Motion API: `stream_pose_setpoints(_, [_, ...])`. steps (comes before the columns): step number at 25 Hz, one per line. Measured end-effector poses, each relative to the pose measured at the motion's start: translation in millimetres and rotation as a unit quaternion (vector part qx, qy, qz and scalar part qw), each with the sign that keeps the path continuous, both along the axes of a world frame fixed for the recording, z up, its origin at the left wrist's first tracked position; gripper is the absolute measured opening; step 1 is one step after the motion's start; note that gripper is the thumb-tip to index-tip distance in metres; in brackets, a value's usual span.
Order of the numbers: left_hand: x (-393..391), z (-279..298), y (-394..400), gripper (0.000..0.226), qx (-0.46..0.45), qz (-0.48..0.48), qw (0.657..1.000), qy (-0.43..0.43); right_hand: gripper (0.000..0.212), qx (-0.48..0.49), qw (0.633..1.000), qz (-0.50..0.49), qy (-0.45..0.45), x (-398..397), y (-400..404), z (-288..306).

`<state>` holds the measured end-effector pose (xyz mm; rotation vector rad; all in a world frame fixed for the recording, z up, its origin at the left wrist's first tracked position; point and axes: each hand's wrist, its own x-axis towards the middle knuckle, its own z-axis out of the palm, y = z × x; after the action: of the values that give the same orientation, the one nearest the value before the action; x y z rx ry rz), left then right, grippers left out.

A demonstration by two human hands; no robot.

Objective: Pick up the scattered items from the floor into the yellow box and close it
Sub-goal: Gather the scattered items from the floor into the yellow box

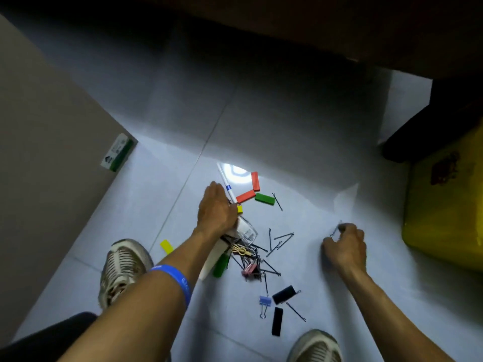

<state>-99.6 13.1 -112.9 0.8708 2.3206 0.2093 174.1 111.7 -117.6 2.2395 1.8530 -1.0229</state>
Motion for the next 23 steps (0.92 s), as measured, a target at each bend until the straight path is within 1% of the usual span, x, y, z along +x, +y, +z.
stream_pose_setpoints(2, [23, 2, -20, 0.063, 0.051, -0.083, 0.995, -0.016, 0.047, -0.004, 0.991, 0.1, 0.084, -38, -16, -3])
stream_pose_setpoints(3, [32, 5, -31, 0.064, 0.064, -0.105, 0.992, -0.017, 0.046, -0.016, 0.981, 0.146, 0.127, -59, -23, -2])
stream_pose_setpoints(4, [33, 6, -40, 0.064, 0.075, -0.1, 0.992, -0.008, 0.046, -0.027, 0.97, 0.182, 0.16, -81, -29, 0])
stream_pose_setpoints(5, [29, 7, -49, 0.064, 0.082, -0.069, 0.994, 0.005, 0.047, -0.022, 0.961, 0.205, 0.182, -101, -33, 1])
stream_pose_setpoints(6, [22, 8, -57, 0.062, 0.083, -0.026, 0.996, 0.018, 0.049, 0.004, 0.957, 0.221, 0.188, -116, -32, 4])
stream_pose_setpoints(7, [12, 9, -67, 0.061, 0.076, 0.023, 0.996, 0.031, 0.053, 0.045, 0.952, 0.242, 0.181, -129, -28, 6])
stream_pose_setpoints(9, [-5, 10, -89, 0.064, 0.046, 0.1, 0.993, 0.048, 0.06, 0.126, 0.939, 0.293, 0.126, -146, -9, 7])
stream_pose_setpoints(10, [-10, 9, -96, 0.065, 0.032, 0.114, 0.992, 0.051, 0.063, 0.143, 0.935, 0.313, 0.089, -154, 5, 6])
stream_pose_setpoints(11, [-12, 8, -98, 0.065, 0.022, 0.121, 0.991, 0.049, 0.066, 0.137, 0.933, 0.327, 0.058, -162, 19, 5])
stream_pose_setpoints(13, [-12, 5, -86, 0.063, 0.01, 0.146, 0.989, 0.029, 0.069, 0.094, 0.935, 0.342, 0.022, -176, 36, 1])
stream_pose_setpoints(15, [-10, 2, -56, 0.063, -0.004, 0.196, 0.981, 0.001, 0.064, 0.076, 0.927, 0.367, 0.013, -187, 31, -3])
stream_pose_setpoints(17, [-4, 0, -26, 0.062, 0.002, 0.224, 0.974, -0.038, 0.055, 0.067, 0.921, 0.381, 0.046, -195, 8, -7])
stream_pose_setpoints(19, [10, 1, -7, 0.056, 0.037, 0.253, 0.962, -0.098, 0.04, 0.057, 0.921, 0.375, 0.091, -197, -22, -7])
stream_pose_setpoints(21, [22, 3, -2, 0.05, 0.071, 0.295, 0.941, -0.15, 0.026, 0.024, 0.927, 0.344, 0.145, -194, -44, -6])
stream_pose_setpoints(23, [25, 5, -3, 0.043, 0.124, 0.352, 0.904, -0.206, 0.023, -0.018, 0.934, 0.297, 0.196, -192, -54, -7])
